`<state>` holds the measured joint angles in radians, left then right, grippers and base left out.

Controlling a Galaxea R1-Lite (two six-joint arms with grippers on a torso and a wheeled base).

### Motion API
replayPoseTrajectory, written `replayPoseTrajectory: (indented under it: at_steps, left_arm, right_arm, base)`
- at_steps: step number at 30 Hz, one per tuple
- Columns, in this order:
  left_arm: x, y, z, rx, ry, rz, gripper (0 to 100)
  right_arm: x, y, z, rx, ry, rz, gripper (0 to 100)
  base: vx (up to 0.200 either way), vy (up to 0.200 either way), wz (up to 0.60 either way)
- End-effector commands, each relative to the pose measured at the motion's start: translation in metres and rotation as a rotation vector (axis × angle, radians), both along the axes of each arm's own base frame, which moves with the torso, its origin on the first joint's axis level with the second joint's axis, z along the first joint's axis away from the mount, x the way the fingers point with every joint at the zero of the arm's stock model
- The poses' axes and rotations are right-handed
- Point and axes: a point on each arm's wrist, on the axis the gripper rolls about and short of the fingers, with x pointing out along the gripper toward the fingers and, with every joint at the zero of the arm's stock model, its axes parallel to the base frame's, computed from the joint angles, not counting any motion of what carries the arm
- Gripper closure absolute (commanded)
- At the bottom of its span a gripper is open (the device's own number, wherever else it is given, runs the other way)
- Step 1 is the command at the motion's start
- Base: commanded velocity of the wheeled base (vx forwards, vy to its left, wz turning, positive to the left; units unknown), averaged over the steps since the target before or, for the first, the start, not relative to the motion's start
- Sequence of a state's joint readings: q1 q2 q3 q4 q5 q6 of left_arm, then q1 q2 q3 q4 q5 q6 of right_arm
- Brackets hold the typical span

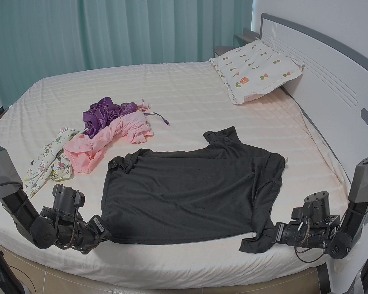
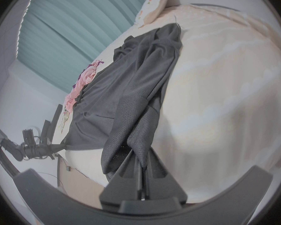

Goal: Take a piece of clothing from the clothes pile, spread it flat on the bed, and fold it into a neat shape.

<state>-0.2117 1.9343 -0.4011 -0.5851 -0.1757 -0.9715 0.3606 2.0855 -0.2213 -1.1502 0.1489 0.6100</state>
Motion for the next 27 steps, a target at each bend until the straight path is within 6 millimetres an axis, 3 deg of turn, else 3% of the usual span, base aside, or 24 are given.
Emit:
replayPoseTrajectory:
  at_steps: [1, 12, 22, 27]
  left_arm:
    - [-0.008, 0.002, 0.003, 0.004, -0.003, -0.012, 100]
    - [-0.024, 0.005, 0.005, 0.086, 0.026, -0.117, 100]
    - [-0.033, 0.008, 0.012, 0.135, 0.07, -0.186, 100]
    - [-0.03, 0.017, 0.013, 0.137, 0.065, -0.146, 100]
  right_arm:
    - [-0.013, -0.02, 0.011, -0.042, -0.03, 0.001, 100]
    - [-0.038, -0.038, 0.001, -0.205, -0.002, 0.129, 100]
    - [-0.041, -0.043, -0.002, -0.244, 0.004, 0.138, 100]
    - [-0.041, -0.06, -0.007, -0.307, 0.023, 0.13, 100]
  base:
    - [0.0, 0.0, 0.0]
    - [0.0, 0.0, 0.0]
    - [0.0, 0.0, 0.0]
    - [0.0, 0.0, 0.0]
